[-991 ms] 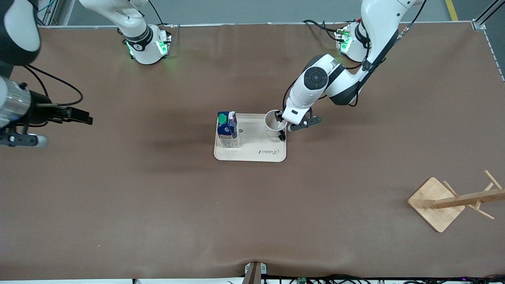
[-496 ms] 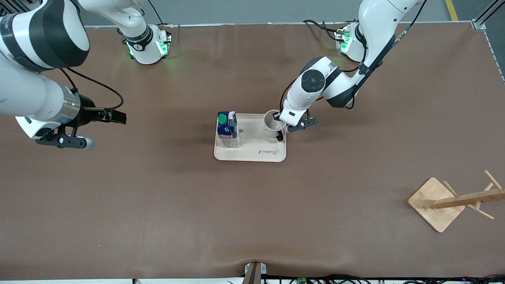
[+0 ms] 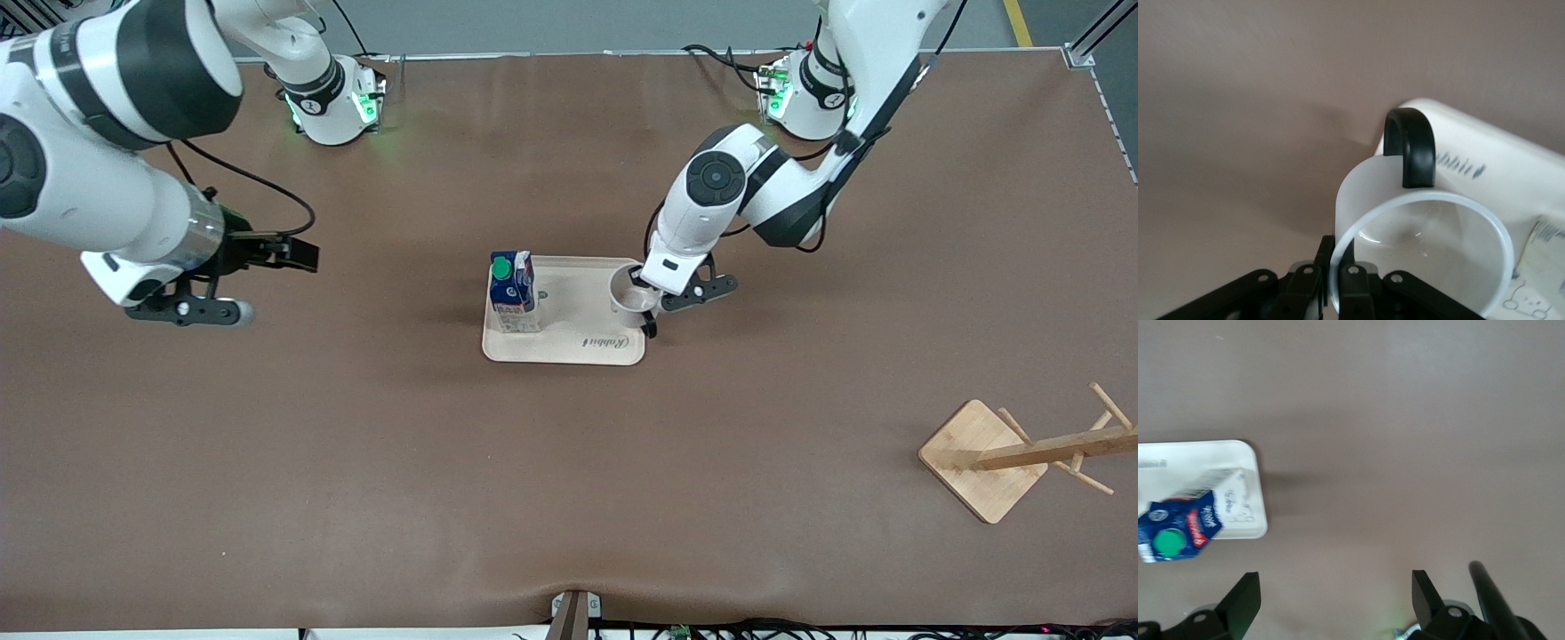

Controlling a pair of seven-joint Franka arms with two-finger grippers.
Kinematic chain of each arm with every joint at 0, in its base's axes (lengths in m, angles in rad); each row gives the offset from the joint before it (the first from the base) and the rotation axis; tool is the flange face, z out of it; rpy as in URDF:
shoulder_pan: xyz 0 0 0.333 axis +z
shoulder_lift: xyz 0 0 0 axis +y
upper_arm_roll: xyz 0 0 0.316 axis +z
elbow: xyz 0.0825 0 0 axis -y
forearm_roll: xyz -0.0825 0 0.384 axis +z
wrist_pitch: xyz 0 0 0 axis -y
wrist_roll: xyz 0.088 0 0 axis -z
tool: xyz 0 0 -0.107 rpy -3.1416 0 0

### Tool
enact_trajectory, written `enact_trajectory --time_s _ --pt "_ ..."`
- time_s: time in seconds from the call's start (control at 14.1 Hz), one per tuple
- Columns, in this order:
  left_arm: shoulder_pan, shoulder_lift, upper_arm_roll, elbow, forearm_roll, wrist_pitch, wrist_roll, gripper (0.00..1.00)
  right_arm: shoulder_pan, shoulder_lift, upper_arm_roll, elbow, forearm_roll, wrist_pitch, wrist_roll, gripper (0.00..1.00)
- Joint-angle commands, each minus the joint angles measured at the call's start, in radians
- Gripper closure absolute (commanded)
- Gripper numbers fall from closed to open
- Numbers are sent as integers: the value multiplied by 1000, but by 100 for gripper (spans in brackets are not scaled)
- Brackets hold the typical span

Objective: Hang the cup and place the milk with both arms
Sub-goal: 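Lift the mug with the left gripper while the right gripper reaches the milk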

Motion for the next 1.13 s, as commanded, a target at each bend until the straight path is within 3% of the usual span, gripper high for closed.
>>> enact_trajectory --time_s 0.0,0.35,0.5,0.71,1.06 --pt "20 -76 -4 89 20 -163 42 100 74 14 -5 9 18 65 18 0" --pt "135 -170 -7 198 15 -398 290 100 237 80 -5 8 21 108 95 0" --pt "202 -216 -7 198 7 -432 413 100 281 109 -4 6 41 165 179 0" --pt "320 -251 -8 206 3 -474 620 100 299 152 -5 5 142 215 183 0" --pt "455 -247 -3 307 3 -566 936 100 379 204 -8 -2 128 241 195 0"
